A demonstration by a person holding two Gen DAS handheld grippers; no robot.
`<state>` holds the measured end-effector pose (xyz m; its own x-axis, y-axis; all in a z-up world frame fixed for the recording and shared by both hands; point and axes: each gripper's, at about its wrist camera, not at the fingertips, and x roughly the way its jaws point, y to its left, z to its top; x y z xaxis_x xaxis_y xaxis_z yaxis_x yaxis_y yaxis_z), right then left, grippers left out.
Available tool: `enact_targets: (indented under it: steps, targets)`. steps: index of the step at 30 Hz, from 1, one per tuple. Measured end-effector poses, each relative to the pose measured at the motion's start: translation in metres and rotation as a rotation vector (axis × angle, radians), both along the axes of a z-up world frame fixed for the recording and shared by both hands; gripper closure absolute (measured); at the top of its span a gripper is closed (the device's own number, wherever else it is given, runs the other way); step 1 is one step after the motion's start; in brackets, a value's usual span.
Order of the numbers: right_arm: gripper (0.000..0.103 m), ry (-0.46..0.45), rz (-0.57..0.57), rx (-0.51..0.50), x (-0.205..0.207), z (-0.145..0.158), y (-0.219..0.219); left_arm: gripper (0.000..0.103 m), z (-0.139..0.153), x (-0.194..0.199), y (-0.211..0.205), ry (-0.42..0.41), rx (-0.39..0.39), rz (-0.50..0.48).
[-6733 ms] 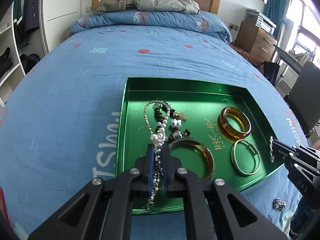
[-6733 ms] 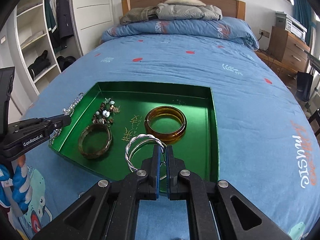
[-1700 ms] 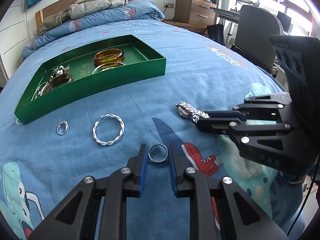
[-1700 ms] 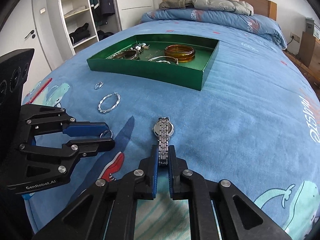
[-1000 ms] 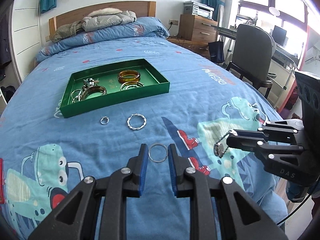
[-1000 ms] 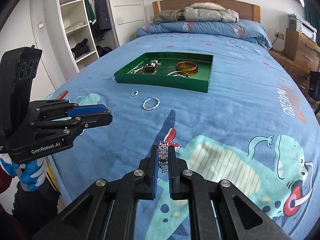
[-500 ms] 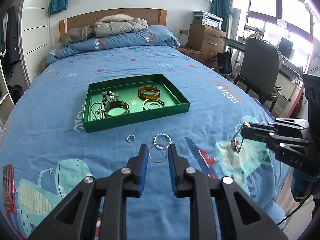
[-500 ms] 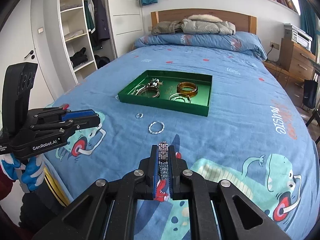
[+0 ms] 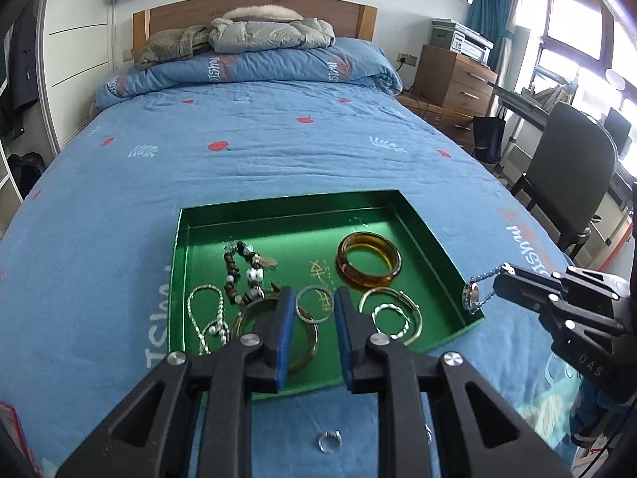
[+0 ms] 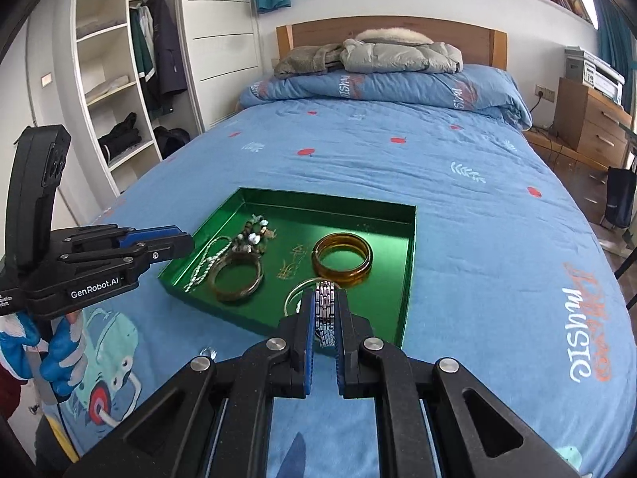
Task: Organize jewelry
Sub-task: 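Carry the ring and watch into the green tray and open both tools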
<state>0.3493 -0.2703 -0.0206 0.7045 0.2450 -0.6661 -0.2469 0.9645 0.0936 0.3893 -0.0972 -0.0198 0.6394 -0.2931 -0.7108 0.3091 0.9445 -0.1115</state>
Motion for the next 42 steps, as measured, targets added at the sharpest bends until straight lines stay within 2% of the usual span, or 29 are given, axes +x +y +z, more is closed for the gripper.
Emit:
enact_targets:
  steps: [6,10,19,27,28,31,35,39,42]
  targets:
    - [0.095,0.028,-0.046,-0.013,0.054,-0.023,-0.001,0.084,-0.030,0.047,-0.016,0.046,0.017,0.014]
    - [0.095,0.053,-0.070,-0.023,0.073,-0.040,0.000,0.084,-0.053,0.069,-0.025,0.095,0.044,0.016]
    - [0.095,0.139,-0.063,-0.080,0.075,-0.076,0.001,0.084,-0.080,0.079,-0.034,0.179,0.063,0.010]
    - [0.092,0.178,-0.024,-0.145,0.070,-0.088,0.010,0.083,-0.083,0.075,-0.037,0.158,0.093,0.048]
    - [0.088,0.180,-0.026,-0.151,0.070,-0.088,0.011,0.083,-0.082,0.075,-0.037,0.160,0.099,0.050]
    - [0.078,0.191,-0.033,-0.159,0.067,-0.084,0.010,0.083,-0.073,0.076,-0.030,0.166,0.093,0.060]
    - [0.074,0.172,-0.039,-0.157,0.056,-0.062,0.011,0.083,-0.039,0.070,-0.013,0.149,0.054,0.085]
    - [0.074,0.112,-0.051,-0.153,0.035,-0.022,0.014,0.080,0.016,0.044,0.006,0.076,0.056,0.098]
    - [0.069,0.049,-0.054,-0.133,0.010,0.017,0.019,0.080,0.050,0.015,0.018,0.029,0.056,0.104]
